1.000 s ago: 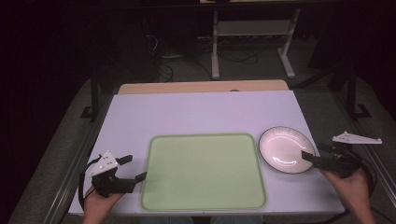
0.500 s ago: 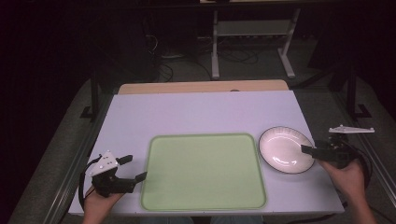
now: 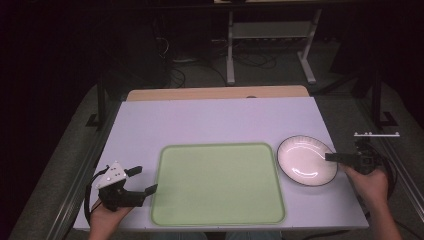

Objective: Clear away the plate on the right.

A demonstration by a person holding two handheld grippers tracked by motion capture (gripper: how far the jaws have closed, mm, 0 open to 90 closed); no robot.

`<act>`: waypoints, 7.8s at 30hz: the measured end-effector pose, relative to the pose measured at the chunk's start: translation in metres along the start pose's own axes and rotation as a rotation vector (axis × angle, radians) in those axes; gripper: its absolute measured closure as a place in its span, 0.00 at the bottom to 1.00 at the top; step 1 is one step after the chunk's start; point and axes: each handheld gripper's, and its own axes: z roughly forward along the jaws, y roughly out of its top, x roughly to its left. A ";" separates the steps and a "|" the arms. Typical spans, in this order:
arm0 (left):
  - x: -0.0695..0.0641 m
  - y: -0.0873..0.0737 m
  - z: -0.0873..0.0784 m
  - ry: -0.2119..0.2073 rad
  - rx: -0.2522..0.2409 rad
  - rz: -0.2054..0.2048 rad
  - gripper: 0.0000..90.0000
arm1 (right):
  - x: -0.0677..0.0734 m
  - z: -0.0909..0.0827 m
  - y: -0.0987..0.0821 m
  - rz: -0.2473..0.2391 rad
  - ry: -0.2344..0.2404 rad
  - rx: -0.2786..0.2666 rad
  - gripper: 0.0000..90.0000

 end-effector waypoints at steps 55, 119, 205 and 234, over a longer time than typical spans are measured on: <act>-0.001 0.001 -0.001 -0.004 -0.009 -0.006 0.17 | -0.034 0.013 -0.009 0.328 0.218 -0.018 0.93; 0.001 0.001 -0.004 0.013 -0.020 -0.013 0.17 | 0.044 -0.037 0.024 0.137 0.414 -0.109 0.89; 0.003 0.000 -0.006 0.019 -0.025 -0.015 0.17 | 0.223 0.073 0.055 -0.075 0.566 0.041 0.88; 0.003 0.000 -0.007 0.022 -0.027 -0.015 0.17 | 0.225 0.119 0.030 -0.046 0.518 0.116 0.86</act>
